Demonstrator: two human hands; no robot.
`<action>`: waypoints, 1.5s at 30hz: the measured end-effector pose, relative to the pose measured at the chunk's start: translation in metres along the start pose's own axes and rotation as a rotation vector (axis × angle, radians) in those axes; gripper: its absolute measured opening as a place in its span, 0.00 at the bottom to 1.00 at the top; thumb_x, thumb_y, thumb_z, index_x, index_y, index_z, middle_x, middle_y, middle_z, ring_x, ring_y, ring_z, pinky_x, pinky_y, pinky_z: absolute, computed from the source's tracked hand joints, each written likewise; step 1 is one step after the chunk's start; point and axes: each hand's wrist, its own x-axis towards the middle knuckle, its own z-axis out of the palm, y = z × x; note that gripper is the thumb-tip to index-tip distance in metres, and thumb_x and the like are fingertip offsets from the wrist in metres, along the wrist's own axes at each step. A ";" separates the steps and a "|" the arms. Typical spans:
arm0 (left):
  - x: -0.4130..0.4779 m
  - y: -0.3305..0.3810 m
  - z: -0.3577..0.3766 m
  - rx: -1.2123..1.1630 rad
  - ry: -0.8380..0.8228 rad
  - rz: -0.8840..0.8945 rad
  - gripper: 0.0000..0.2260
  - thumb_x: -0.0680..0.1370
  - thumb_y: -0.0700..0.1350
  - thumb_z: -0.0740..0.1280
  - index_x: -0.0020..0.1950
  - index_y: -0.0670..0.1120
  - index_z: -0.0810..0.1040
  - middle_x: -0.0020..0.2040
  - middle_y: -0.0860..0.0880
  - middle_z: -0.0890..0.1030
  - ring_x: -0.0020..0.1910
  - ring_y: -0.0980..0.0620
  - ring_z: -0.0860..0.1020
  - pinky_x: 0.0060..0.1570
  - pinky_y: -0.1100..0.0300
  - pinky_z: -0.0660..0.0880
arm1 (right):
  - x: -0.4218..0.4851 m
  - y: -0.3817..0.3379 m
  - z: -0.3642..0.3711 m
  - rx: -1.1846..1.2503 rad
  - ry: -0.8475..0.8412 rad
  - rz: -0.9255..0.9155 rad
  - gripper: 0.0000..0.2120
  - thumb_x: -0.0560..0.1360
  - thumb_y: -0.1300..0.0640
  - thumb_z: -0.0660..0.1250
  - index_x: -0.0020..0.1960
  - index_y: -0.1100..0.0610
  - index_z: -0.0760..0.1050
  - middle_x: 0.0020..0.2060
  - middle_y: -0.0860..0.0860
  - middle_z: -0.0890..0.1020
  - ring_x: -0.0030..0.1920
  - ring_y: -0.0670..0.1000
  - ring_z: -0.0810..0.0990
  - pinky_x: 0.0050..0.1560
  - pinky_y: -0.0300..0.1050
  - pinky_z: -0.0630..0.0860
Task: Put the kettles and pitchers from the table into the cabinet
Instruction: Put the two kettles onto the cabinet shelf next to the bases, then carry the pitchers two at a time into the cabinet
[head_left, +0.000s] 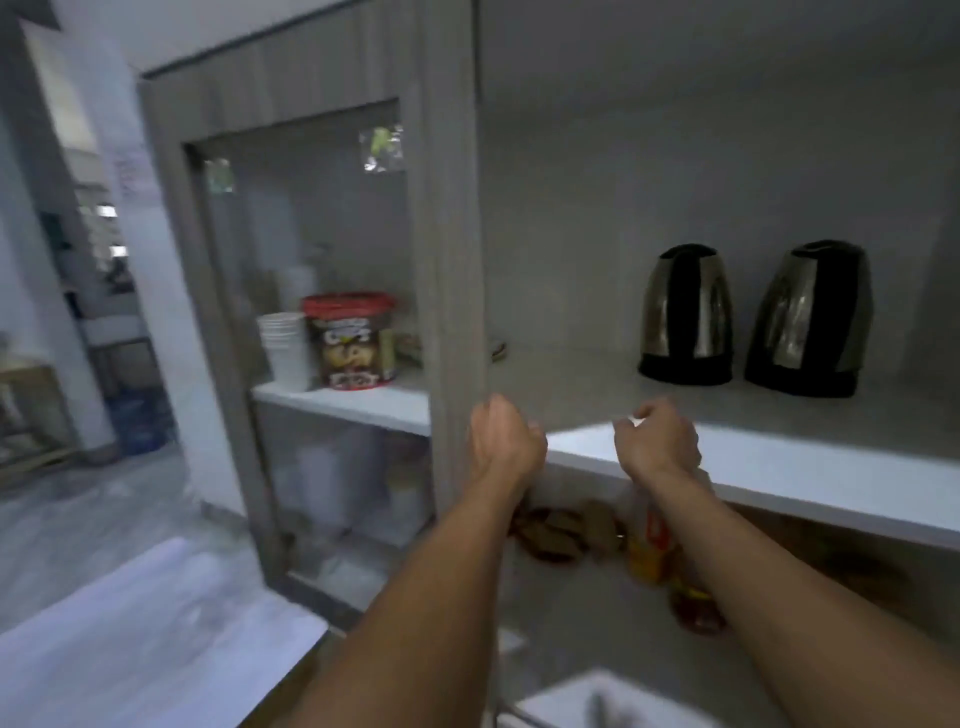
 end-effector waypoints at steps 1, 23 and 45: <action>-0.016 -0.022 -0.033 0.010 0.052 -0.022 0.17 0.77 0.46 0.64 0.63 0.39 0.74 0.64 0.39 0.75 0.65 0.40 0.73 0.63 0.51 0.71 | -0.034 -0.015 0.013 0.005 -0.052 -0.035 0.13 0.78 0.53 0.65 0.61 0.56 0.75 0.63 0.60 0.76 0.63 0.63 0.75 0.60 0.49 0.71; -0.406 -0.454 -0.467 0.184 1.075 -1.215 0.16 0.76 0.40 0.65 0.63 0.40 0.67 0.64 0.38 0.71 0.62 0.36 0.73 0.52 0.49 0.72 | -0.698 -0.144 0.299 0.004 -1.503 -0.478 0.20 0.74 0.52 0.69 0.28 0.54 0.65 0.25 0.51 0.69 0.30 0.54 0.67 0.37 0.47 0.65; -0.446 -0.514 -0.557 -0.172 0.842 -1.021 0.13 0.76 0.45 0.66 0.55 0.39 0.79 0.55 0.38 0.81 0.55 0.38 0.79 0.50 0.54 0.75 | -0.809 -0.141 0.284 0.078 -1.133 -0.177 0.18 0.75 0.46 0.68 0.36 0.61 0.79 0.26 0.54 0.84 0.37 0.59 0.84 0.47 0.55 0.81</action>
